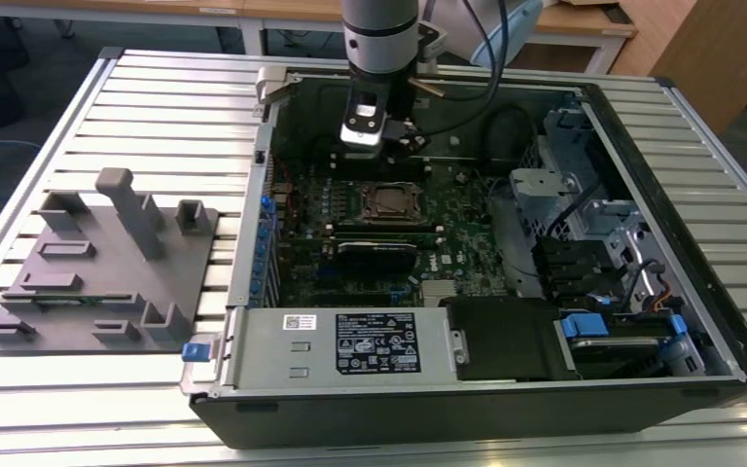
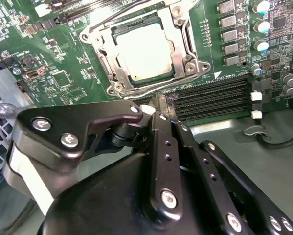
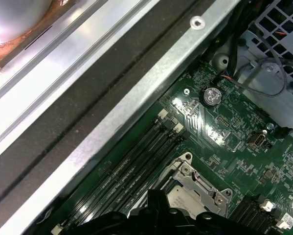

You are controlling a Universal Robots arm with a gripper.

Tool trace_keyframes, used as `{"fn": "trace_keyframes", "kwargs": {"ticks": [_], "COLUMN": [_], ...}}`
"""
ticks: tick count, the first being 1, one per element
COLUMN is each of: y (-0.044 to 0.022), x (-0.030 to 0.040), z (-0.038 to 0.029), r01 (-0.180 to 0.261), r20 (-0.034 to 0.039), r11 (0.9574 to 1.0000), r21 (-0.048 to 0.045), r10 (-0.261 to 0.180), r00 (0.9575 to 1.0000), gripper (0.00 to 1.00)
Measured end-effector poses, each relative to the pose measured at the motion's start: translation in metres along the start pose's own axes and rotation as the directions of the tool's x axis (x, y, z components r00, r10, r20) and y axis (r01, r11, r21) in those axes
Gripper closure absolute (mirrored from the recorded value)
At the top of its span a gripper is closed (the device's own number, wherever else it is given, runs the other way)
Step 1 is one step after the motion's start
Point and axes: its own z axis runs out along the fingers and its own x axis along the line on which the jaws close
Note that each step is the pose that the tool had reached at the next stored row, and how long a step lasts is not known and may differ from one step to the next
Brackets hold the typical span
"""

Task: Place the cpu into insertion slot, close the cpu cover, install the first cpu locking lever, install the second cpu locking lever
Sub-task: 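Install the first cpu locking lever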

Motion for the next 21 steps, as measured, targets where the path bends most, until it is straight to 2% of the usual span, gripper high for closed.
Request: {"fn": "trace_keyframes", "kwargs": {"ticks": [7, 11, 15, 19, 21], "y": [-0.0006, -0.0009, -0.0011, -0.0011, -0.001], "x": [-0.0007, -0.001, -0.0011, -0.0011, -0.0012], "z": [0.0002, 0.0004, 0.001, 0.0015, 0.0016], "r01": [-0.059, -0.103, -0.164, -0.228, -0.239], "r20": [0.0093, 0.0164, 0.0261, 0.0367, 0.0385], "r11": [0.9983, 0.9946, 0.9865, 0.9736, 0.971], "r21": [0.0029, 0.0048, 0.007, 0.0087, 0.009], "r10": [0.059, 0.103, 0.163, 0.228, 0.239], "r00": [0.9982, 0.9945, 0.9862, 0.9731, 0.9704], "gripper": [0.9, 0.9, 0.9, 0.9, 0.9]}}
